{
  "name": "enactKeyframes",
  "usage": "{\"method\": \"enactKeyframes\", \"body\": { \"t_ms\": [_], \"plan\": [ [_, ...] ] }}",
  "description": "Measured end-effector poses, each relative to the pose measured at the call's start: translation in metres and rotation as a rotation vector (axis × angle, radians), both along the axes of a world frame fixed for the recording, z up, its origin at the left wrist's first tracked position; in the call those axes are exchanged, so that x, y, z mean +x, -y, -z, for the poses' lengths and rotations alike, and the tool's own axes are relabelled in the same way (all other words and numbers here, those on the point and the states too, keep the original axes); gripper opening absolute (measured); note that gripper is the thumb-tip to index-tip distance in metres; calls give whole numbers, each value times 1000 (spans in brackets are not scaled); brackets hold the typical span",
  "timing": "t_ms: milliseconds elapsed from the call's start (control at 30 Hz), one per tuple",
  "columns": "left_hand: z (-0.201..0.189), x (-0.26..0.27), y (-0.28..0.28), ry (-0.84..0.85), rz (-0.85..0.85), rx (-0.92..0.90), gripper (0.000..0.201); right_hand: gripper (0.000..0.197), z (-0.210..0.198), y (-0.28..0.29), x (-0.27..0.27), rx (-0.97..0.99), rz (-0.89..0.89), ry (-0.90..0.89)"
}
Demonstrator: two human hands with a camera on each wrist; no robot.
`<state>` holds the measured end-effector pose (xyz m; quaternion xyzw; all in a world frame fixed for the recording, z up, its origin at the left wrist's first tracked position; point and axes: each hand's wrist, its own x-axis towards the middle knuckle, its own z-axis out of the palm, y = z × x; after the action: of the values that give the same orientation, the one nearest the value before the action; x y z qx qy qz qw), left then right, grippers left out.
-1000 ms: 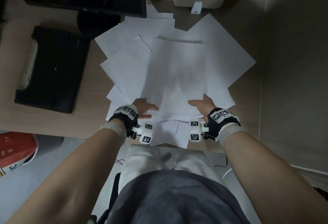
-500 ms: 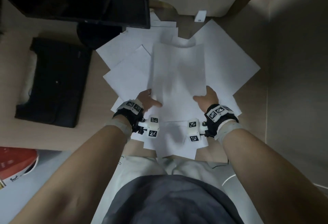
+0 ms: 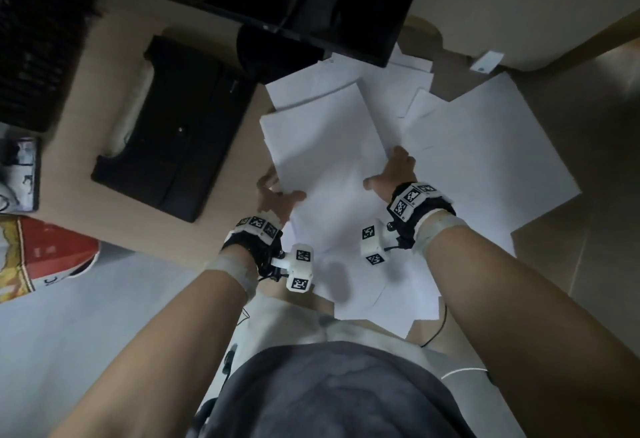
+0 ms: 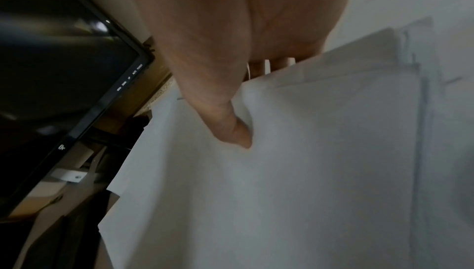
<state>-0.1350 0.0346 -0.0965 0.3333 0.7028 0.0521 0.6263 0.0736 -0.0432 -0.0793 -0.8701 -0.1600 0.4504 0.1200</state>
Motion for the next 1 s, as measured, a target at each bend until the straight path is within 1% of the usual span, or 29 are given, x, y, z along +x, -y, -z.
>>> {"method": "enactKeyframes", "body": {
  "t_ms": [33,100,133,167,233,300,333,367,400,433,467,500,533,600,700,733,833,900,933,967,1000],
  "plan": [
    [5,-1,-5,4,-16,-2,89,96,1,-4,0,-23,16,-20],
    [6,-2,-14,-31,16,-42,101,91,5,-12,-1,-44,55,-46],
    [4,0,-18,-43,39,-69,102,90,5,-16,-2,-61,54,-47],
    [5,0,-21,-47,48,-95,93,92,5,-18,-3,-100,31,-43],
    [-4,4,-27,-36,56,-138,68,98,3,-22,-5,-175,-28,-35],
    [-6,6,-32,-56,53,-166,64,93,4,-23,-7,-172,-26,-55],
    [-5,6,-33,-74,69,-146,64,90,7,-22,-7,-127,-5,-84],
    [-2,6,-34,-111,79,-117,70,86,8,-21,-8,-71,18,-116],
    [2,6,-34,-145,98,-80,81,81,10,-19,-8,-21,43,-137],
    [2,6,-34,-176,97,-58,92,71,10,-17,-8,26,58,-153],
    [-1,6,-34,-182,102,-36,99,58,8,-15,-9,75,70,-170],
    [-1,4,-35,-183,89,-23,98,47,6,-13,-10,118,80,-190],
    [-7,5,-36,-174,81,-16,94,40,4,-12,-10,159,92,-211],
    [-17,4,-38,-165,48,-27,87,34,-6,-8,-11,232,115,-223],
    [-21,3,-35,-114,-15,-9,88,32,-16,0,-7,307,133,-182],
    [-21,2,-31,-84,-15,-11,83,32,-19,4,-5,323,140,-174],
    [-19,-3,-11,29,57,24,39,32,-28,18,-2,392,110,-147],
    [-24,-8,3,48,72,67,28,29,-36,25,-1,447,66,-130],
    [-26,-11,11,58,41,76,28,29,-40,28,-4,472,56,-125],
    [-27,-16,18,65,-13,80,34,29,-43,30,-6,497,46,-133],
    [-31,-22,25,57,-65,70,45,29,-45,31,-10,519,40,-148]
  ]
}}
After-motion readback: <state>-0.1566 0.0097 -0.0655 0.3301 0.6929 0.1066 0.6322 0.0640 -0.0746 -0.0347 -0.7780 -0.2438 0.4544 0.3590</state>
